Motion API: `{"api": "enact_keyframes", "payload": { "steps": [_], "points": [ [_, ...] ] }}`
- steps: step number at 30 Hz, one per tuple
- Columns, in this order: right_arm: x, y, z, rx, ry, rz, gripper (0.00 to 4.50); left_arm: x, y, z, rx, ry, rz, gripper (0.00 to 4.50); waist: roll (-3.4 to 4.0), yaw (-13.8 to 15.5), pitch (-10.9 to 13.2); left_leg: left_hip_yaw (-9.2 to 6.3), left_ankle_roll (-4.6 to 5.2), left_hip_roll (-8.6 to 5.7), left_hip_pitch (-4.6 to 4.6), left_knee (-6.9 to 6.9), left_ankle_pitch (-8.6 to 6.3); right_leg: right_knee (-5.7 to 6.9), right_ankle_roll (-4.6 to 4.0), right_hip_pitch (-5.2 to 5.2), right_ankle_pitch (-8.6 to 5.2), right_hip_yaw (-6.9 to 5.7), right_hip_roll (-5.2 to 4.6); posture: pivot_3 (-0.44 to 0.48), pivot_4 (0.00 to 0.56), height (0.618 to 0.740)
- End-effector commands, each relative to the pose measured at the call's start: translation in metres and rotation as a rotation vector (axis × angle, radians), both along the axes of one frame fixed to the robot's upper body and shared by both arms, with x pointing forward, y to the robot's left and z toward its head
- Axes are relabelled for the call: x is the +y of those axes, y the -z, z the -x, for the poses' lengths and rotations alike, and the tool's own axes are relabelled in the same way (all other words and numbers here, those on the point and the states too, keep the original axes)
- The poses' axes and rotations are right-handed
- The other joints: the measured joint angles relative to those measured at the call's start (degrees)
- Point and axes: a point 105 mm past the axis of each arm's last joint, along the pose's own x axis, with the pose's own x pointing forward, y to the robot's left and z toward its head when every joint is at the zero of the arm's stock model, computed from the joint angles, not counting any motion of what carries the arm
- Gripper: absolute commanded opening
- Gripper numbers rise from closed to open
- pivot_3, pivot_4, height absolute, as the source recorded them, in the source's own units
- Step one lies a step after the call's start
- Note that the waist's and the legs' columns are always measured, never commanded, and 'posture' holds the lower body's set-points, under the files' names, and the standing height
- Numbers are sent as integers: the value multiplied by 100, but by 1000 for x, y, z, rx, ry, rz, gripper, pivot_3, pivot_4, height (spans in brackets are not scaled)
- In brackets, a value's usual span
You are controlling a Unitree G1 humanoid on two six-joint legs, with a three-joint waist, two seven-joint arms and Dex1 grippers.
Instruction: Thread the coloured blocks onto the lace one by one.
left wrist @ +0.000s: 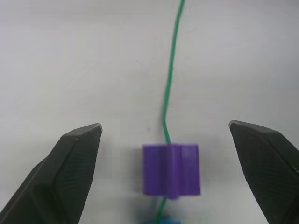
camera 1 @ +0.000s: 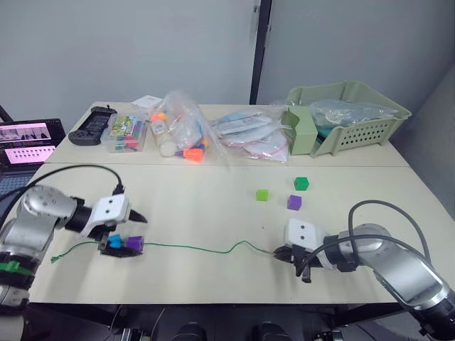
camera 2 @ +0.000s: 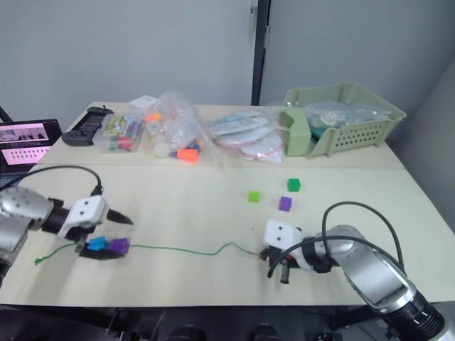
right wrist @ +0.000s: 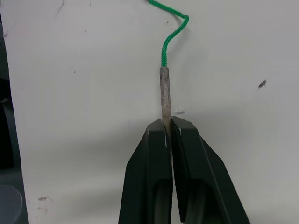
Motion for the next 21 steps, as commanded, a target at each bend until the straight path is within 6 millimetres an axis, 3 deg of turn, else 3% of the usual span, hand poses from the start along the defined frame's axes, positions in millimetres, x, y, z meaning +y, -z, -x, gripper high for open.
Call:
{"api": "enact_keyframes", "payload": {
  "steps": [1, 3, 5, 10, 16, 21],
  "points": [
    [7, -8, -2, -25, -19, -12, 0, -44, -16, 0, -39, 111, 90, 4465, 1, 2, 0, 2, 0, -3, -1, 1, 0, -1, 1, 1, 0, 0, -2, 0, 150, 740],
    [9, -8, -3, -25, -20, -13, 0, -66, -14, 4, -32, 150, 138, 4465, 0, -9, 0, -3, 0, -2, 0, -1, 0, -2, 3, 2, 1, 4, -3, 0, 150, 740],
    [13, -8, -3, -26, -25, -15, 0, -103, -3, 8, -30, 201, 215, 4465, 1, -16, 0, -14, 0, -1, -2, -2, 0, -2, 3, 0, 2, 5, -1, 0, 150, 740],
    [16, -11, -6, -32, -23, -7, 0, -161, 19, 6, -71, 236, 314, 4465, -1, -15, 0, -22, 1, -5, -6, 2, 0, 6, 2, -5, 3, 6, 0, 0, 150, 740],
    [17, -11, -7, -31, -20, -4, 0, -206, 34, 10, -54, 301, 358, 4465, -1, -4, 0, -26, 1, -28, -3, 4, 0, 5, 2, -1, 4, 6, -3, 0, 150, 740],
    [18, -11, -6, -29, -17, -6, 0, -222, 46, 5, -67, 330, 328, 4465, -1, -5, 0, -30, 1, -35, -3, 4, 0, 3, 5, 2, 5, 6, -7, 0, 150, 740]
  ]
}}
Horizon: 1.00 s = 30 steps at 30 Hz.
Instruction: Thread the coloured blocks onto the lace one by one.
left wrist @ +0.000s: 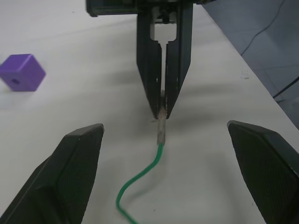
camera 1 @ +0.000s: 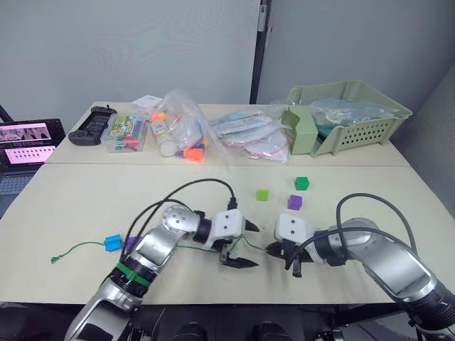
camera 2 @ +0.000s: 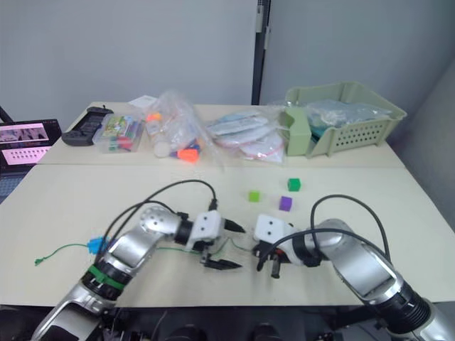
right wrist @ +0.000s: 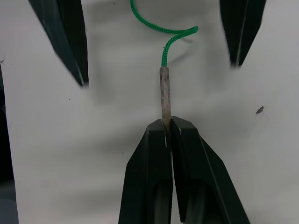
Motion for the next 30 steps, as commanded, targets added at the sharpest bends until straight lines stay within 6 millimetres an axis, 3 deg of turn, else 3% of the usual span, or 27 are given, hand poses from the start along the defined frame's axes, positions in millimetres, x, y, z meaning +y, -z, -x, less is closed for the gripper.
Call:
{"api": "enact_keyframes", "payload": {
  "steps": [1, 3, 4, 16, 30],
  "points": [
    [4, -7, 1, -27, -14, -5, 0, -6, -4, -5, -68, 22, -16, 4465, 0, -5, 0, 0, 0, 0, 1, 0, 0, 0, 0, 0, 0, 0, 0, 0, 150, 740],
    [4, -7, 1, -27, -13, -5, 0, -7, -2, -6, -75, 22, -21, 4465, 0, -8, 0, -1, 0, 0, 1, 0, 0, 1, 0, 0, 0, 0, 1, 0, 150, 740],
    [3, -8, 1, -26, -11, -4, 0, -10, -2, -6, -73, 20, -17, 3934, 0, -6, 0, -1, 0, 0, 1, 0, 0, 0, 0, 0, 0, 0, 1, 0, 150, 740],
    [3, -8, 2, -26, -6, -3, 0, -14, -3, -6, -68, 13, -9, 64, 0, -1, 0, -4, 0, -6, 1, 2, 0, 0, 4, 3, 2, 0, -4, 0, 150, 740],
    [2, -7, 2, -29, -5, 3, 0, -6, -3, -13, -60, -5, -14, 25, 0, -1, 0, -5, 0, -7, 1, 2, 0, 0, 4, 4, 2, 0, -4, 0, 150, 740]
  ]
}}
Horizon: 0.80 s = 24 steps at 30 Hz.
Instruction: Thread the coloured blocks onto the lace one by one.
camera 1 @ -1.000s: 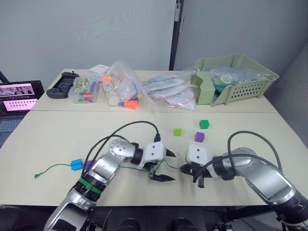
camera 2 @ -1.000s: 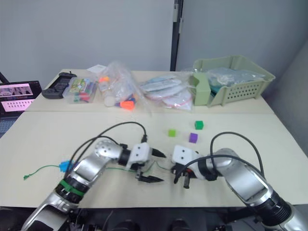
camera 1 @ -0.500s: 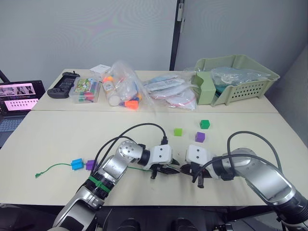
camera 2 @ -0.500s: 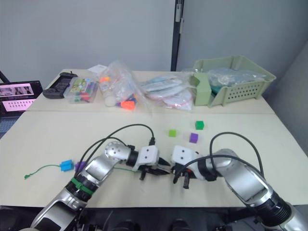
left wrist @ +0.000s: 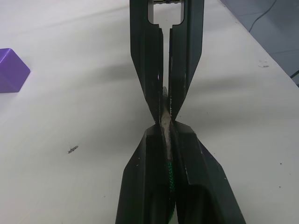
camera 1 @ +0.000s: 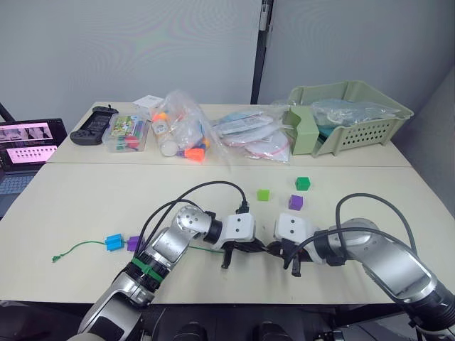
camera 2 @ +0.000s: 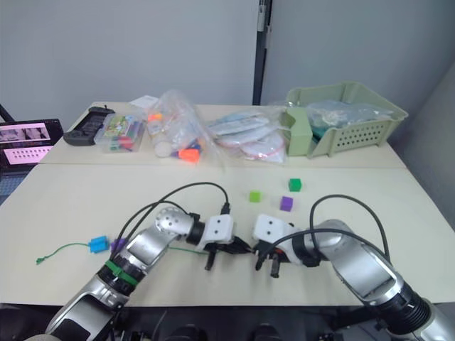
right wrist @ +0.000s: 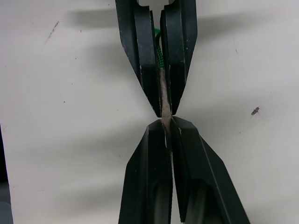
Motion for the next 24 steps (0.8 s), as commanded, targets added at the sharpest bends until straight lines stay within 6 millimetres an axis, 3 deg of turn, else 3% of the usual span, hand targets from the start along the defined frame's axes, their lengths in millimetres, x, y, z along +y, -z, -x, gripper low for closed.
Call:
{"api": "enact_keyframes", "payload": {
  "steps": [1, 5, 15, 19, 21, 24],
  "points": [
    [1, -6, 2, -28, -13, 1, 0, 5, -10, -7, -32, -20, 22, 25, 0, 0, 0, 0, 0, 0, 0, 0, 0, 0, 0, 0, 0, 0, 0, 0, 150, 740],
    [2, -6, 2, -29, -4, -9, 0, 9, -10, -8, -30, -29, 23, 25, 0, 0, 0, 0, 0, 0, 0, 0, 0, 0, 0, 0, 0, 0, 0, 0, 150, 740],
    [-22, -30, 10, -94, 160, -131, 3265, 24, -10, -9, 4, -65, 37, 0, 0, 24, 0, -6, 0, -4, -1, 0, 0, -1, 2, 4, 1, -1, -3, 0, 150, 740],
    [-42, -33, -1, -150, 340, -190, 3265, 27, -11, -8, 21, -78, 59, 0, 0, 19, 0, -8, 0, -3, 3, 0, 0, -3, 2, 10, 1, -1, -2, 0, 150, 740],
    [-61, -28, -15, -223, 552, -241, 3265, 31, -11, -7, 32, -90, 68, 0, -3, 15, -2, -6, 0, -3, 5, -1, 0, -1, 2, 10, 1, 0, -2, 0, 150, 740],
    [-70, -22, -22, -271, 706, -282, 3265, 33, -11, -6, 36, -98, 69, 0, 3, 2, -4, -6, -1, -4, 9, -3, 0, 1, 2, 11, 1, 3, -3, 0, 150, 740]
  ]
}}
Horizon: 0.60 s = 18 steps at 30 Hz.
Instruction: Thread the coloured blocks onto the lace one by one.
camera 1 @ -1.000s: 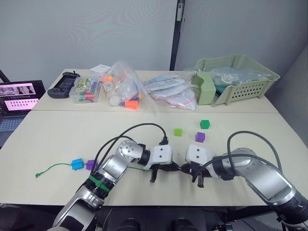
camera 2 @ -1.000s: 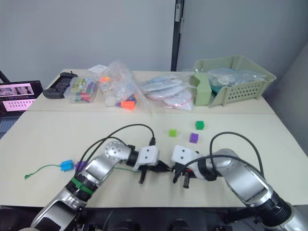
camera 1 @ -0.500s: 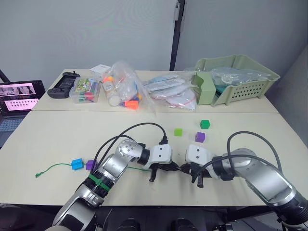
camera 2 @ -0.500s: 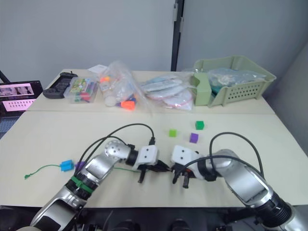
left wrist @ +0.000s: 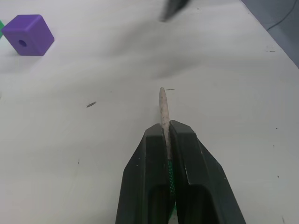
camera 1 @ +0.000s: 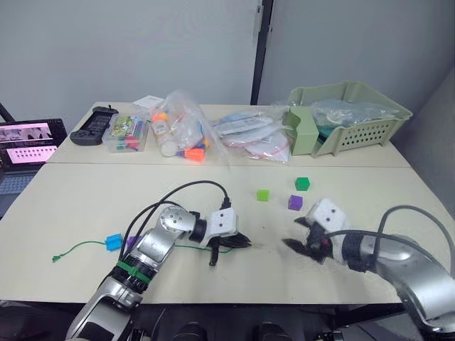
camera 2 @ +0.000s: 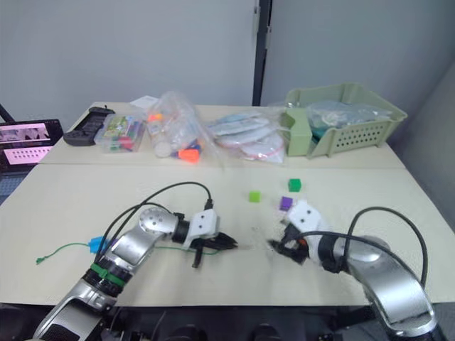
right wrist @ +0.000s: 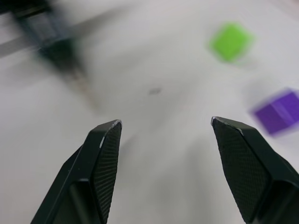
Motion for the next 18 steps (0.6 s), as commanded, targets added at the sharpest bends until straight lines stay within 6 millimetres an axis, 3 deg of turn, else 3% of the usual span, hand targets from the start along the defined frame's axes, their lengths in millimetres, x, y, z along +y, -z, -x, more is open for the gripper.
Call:
{"api": "enact_keyframes", "payload": {
  "steps": [1, 8, 18],
  "points": [
    [-12, -2, -9, -90, 203, -30, 3265, 0, -12, 1, -29, 5, 30, 0, 0, -5, 0, 0, 0, -1, 0, 0, 0, 1, 0, -1, 0, 1, 0, 0, 150, 740],
    [-1, 10, -36, -210, 570, -169, 3265, 2, -14, -1, -39, -8, 27, 0, 6, -34, -2, 4, -3, 2, 4, -4, 2, 5, 0, -6, 0, 4, 2, 0, 150, 740],
    [5, 15, -66, -290, 690, -222, 3265, 4, -13, -2, -45, -14, 15, 0, 8, -31, -3, 1, -5, -7, 6, -7, 3, 13, 1, -6, 2, 5, -3, 0, 150, 740]
  ]
}}
